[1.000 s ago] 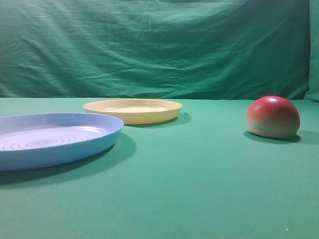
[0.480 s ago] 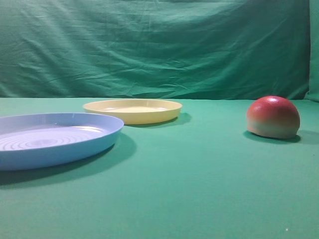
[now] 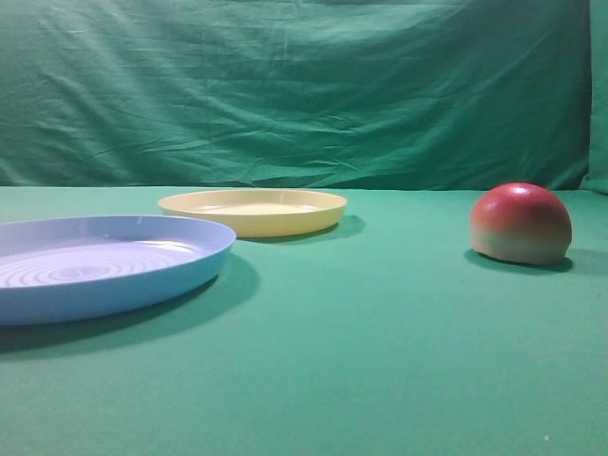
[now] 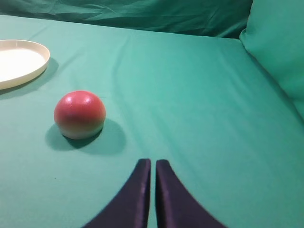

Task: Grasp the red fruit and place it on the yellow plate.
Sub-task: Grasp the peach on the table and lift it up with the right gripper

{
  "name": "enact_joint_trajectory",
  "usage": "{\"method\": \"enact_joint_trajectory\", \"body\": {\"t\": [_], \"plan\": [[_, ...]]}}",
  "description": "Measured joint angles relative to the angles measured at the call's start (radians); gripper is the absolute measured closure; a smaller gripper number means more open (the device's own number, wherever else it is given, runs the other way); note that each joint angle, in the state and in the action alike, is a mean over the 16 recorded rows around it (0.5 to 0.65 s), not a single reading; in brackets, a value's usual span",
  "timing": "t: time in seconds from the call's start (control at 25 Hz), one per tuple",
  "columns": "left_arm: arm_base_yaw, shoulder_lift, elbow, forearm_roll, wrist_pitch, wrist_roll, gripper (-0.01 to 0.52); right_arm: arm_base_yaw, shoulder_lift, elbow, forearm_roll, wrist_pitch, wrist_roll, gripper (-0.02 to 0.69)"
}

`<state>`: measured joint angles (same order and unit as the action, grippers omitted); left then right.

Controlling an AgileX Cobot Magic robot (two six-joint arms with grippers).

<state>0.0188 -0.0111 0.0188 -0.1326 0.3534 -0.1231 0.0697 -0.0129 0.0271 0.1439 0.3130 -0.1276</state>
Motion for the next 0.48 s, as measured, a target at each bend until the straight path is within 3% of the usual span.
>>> {"method": "enact_joint_trajectory", "body": {"t": [0.48], "plan": [[0.000, 0.000, 0.000, 0.000, 0.000, 0.000, 0.357, 0.000, 0.063, -0.155, 0.155, -0.060, -0.028, 0.665]]}}
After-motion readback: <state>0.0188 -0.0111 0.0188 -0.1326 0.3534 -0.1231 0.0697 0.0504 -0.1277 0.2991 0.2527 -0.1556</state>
